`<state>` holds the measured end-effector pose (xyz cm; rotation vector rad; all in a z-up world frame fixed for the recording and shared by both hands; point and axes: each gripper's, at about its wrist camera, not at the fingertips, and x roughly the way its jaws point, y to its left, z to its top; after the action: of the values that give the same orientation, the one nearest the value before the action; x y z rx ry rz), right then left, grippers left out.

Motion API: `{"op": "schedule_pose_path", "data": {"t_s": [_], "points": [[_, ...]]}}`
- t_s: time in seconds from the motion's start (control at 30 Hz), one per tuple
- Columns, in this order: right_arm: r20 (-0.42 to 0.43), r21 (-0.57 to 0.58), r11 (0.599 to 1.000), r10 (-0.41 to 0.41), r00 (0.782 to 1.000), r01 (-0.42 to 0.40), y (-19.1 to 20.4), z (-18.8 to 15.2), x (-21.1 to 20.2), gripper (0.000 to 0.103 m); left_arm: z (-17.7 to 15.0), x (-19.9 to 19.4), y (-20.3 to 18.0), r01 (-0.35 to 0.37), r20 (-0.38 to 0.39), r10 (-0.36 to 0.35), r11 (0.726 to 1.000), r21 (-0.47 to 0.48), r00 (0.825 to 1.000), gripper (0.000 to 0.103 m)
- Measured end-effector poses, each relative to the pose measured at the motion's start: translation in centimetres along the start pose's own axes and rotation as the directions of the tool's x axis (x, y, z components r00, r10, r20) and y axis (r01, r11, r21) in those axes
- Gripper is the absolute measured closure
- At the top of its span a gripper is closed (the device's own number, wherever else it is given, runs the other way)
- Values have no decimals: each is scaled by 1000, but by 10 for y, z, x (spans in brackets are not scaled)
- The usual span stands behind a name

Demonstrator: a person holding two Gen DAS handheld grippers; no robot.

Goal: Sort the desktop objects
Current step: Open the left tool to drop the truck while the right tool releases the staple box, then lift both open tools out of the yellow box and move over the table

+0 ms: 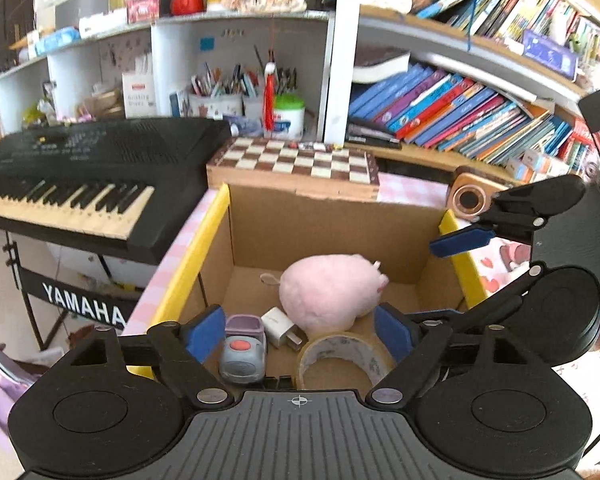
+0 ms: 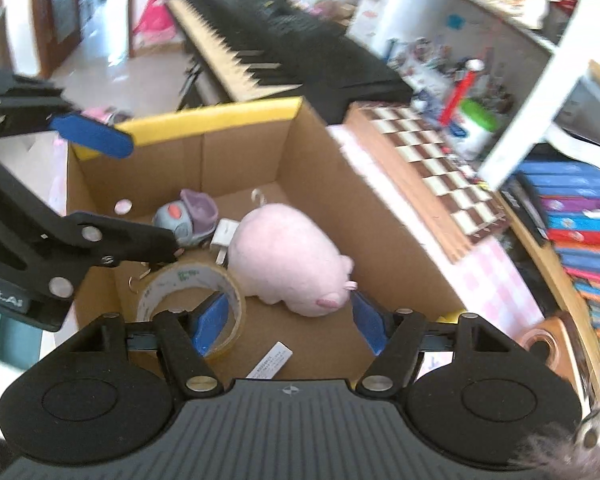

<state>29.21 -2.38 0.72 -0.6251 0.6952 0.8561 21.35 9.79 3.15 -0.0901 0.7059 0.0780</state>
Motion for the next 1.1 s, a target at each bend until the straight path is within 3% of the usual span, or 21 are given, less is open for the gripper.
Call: {"op": "schedule_pose_path", "data": {"t_s": [0.3,0.47,0.63,1.1], "points": [[164,244,962,-166,972,123,12,-26,-67,24,-14,-57,-2,-10,88,9,1000,13,996,12],[184,391,901,-276,943,187,23,-45,-96,24,-25,-84,-3,-20,126,18,1000,16,992,11],[199,464,852,-368,908,244,44,-66,-121,23,-39,-104,-2,-45,160,44,999,3,986,7],[179,565,757,-499,848,327,114,-114,-155,20,-87,-137,3,-74,161,79,997,-33,984,6]]}}
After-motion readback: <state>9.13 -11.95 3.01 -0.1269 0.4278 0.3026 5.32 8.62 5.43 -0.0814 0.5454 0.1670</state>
